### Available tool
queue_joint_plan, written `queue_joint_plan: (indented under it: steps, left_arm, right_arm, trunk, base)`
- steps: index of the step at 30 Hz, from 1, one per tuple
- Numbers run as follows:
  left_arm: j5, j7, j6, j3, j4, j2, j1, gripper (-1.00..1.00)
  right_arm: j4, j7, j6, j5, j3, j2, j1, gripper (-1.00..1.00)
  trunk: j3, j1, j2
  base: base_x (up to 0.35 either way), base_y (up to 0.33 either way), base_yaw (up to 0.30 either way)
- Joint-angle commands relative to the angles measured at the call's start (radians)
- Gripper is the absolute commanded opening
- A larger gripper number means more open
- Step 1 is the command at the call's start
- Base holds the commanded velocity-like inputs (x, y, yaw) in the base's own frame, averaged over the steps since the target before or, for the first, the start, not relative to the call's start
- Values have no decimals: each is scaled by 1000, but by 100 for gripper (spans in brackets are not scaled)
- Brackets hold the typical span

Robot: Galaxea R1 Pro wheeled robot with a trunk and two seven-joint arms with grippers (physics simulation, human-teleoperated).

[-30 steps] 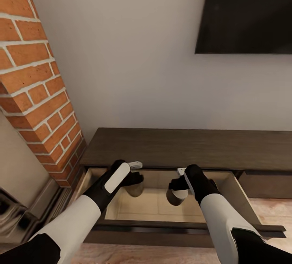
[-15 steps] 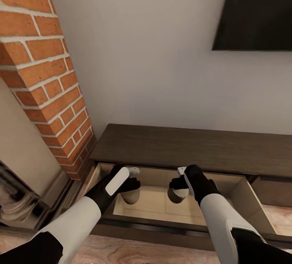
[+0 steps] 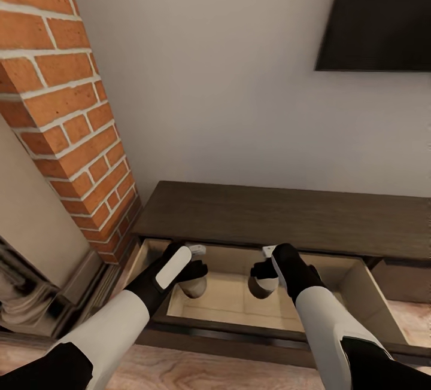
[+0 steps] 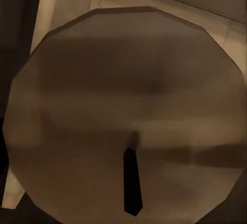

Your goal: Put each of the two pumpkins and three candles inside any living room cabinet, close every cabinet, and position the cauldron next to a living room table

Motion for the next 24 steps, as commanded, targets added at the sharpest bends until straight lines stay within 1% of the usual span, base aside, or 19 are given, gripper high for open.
queue_joint_plan:
  steps: [1, 6, 15, 16, 18, 19, 20, 24]
  left_arm:
    - [-1, -1, 1, 0, 0, 0, 0, -100]
    - [-1, -2, 1, 0, -1, 0, 0, -100]
    - [-1, -3, 1, 0, -1, -1, 0, -100]
    - [-1, -3, 1, 0, -1, -1, 0, -100]
    - [-1, -3, 1, 0, -1, -1, 0, -100]
    - [-1, -3, 1, 0, -1, -1, 0, -100]
    - [-1, -3, 1, 0, -1, -1, 0, -100]
    - [-1, -4, 1, 0, -1, -1, 0, -100]
  right_arm:
    - [0, 0, 0, 0, 0, 0, 0, -100]
    - [3, 0, 0, -2, 0, 0, 0, -100]
    - [13, 0, 0, -4, 0, 1, 1, -100]
    - [15, 0, 0, -8, 0, 1, 1, -100]
    - [18, -1, 0, -38, 0, 0, 0, -100]
    - [19, -2, 1, -61, 0, 0, 0, -100]
    - [19, -3, 1, -71, 1, 0, 0, -100]
    - [20, -25, 1, -88, 1, 0, 0, -100]
  trunk:
    - [0, 0, 0]
    - [-4, 0, 0]
    - [-16, 0, 0]
    - [-18, 0, 0]
    - [-21, 0, 0]
    - [-22, 0, 0]
    - [-24, 0, 0]
    - [-31, 0, 0]
  base:
    - [0, 0, -54]
    - [0, 0, -33]
    - [0, 0, -137]
    - [0, 0, -83]
    - [0, 0, -78]
    - [0, 0, -74]
    - [0, 0, -71]
    - [0, 0, -30]
